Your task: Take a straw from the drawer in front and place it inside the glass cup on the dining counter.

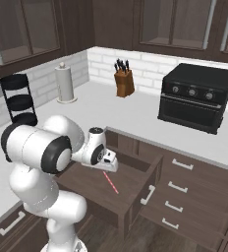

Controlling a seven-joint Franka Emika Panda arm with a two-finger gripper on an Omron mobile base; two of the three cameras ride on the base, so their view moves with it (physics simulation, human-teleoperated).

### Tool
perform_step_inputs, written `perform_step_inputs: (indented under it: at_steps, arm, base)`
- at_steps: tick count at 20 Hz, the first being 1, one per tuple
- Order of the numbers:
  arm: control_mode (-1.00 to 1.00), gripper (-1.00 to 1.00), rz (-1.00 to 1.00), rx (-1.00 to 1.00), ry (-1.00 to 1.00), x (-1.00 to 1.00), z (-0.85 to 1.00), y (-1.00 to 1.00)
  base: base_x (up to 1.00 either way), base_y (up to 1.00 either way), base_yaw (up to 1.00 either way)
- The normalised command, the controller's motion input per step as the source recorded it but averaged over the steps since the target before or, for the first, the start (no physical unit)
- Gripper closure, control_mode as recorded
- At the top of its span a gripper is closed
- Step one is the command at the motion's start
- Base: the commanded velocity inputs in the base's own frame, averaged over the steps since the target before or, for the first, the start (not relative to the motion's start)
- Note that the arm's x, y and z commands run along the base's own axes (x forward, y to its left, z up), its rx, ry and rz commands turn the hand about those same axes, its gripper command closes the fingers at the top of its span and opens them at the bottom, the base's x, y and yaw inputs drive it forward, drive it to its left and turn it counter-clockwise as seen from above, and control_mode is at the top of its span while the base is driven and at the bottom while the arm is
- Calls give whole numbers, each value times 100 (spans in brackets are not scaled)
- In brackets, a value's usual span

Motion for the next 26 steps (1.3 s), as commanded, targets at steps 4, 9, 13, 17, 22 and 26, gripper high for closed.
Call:
perform_step_inputs:
  at_steps: [4,9,13,17,22,26]
  arm:
    - [-100,-100,0,0,0,0,-29,0]
    - [-100,-100,0,0,0,0,-19,0]
    - [-100,-100,0,0,0,3,-14,0]
    - [-100,-100,0,0,0,26,-21,-8]
    - [-100,-100,2,0,1,46,-19,-15]
    - [-100,-100,5,0,6,38,-26,-3]
  base:
    - [0,0,0]
    - [0,0,0]
    - [0,0,0]
    - [0,0,0]
    - [0,0,0]
    - [0,0,0]
